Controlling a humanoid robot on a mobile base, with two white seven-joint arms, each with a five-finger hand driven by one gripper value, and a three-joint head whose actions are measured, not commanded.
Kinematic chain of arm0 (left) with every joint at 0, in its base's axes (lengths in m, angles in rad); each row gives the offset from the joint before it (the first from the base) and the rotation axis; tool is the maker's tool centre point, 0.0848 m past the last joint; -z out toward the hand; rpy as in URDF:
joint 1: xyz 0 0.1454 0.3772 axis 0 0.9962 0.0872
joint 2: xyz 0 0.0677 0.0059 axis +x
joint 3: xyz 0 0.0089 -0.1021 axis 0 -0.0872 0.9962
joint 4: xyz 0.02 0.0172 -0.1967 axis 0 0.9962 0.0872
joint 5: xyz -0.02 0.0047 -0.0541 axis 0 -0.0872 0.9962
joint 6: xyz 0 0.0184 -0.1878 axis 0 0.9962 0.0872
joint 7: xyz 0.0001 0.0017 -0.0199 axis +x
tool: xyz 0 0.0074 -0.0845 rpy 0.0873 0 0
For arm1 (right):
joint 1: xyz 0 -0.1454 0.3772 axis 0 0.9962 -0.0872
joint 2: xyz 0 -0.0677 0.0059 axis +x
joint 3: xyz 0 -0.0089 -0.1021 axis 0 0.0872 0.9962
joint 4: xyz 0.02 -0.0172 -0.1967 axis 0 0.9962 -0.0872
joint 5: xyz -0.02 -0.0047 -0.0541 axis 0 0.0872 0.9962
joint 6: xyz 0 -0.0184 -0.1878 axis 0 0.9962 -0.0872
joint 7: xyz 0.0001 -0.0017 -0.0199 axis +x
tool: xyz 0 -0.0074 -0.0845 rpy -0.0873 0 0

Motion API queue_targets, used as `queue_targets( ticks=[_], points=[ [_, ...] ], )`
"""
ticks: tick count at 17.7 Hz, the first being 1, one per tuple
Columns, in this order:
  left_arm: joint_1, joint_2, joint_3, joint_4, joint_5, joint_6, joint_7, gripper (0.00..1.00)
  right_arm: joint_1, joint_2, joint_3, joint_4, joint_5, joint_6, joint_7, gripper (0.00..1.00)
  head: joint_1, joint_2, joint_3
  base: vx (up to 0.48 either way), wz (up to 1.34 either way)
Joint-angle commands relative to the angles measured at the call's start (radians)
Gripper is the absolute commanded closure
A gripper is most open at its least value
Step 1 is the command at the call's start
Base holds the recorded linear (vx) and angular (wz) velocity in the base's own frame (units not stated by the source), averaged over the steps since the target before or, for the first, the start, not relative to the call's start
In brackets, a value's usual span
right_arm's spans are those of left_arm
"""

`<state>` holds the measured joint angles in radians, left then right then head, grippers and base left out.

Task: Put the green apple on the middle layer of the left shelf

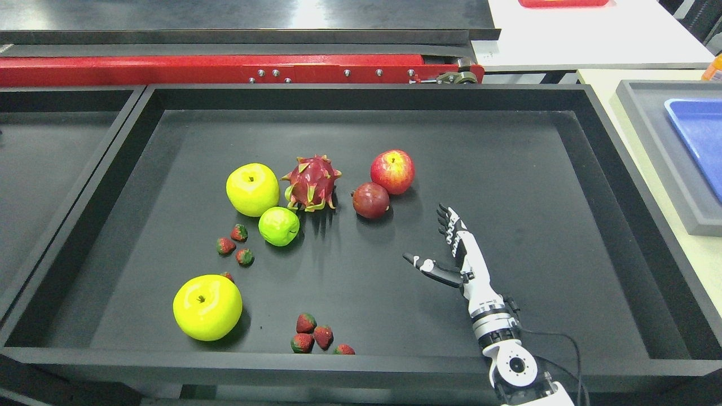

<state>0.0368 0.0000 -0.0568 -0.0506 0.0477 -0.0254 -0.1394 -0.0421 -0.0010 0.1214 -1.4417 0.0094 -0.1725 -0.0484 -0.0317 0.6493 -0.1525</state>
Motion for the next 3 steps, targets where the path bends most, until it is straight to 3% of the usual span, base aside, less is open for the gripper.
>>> queue_targets(
  ticks=[1, 3],
  points=[
    [0.0, 0.017, 0.0, 0.0, 0.0, 0.001, 0.0, 0.0, -0.002, -0.016, 0.004, -0.016, 0.026, 0.001, 0.001, 0.0, 0.0, 0.0, 0.0, 0.0, 0.0],
    [0.0, 0.017, 0.0, 0.0, 0.0, 0.001, 0.001, 0.0, -0.002, -0.016, 0.004, -0.016, 0.024, -0.001, 0.001, 0.0, 0.0, 0.0, 0.0, 0.005, -0.03]
  ],
)
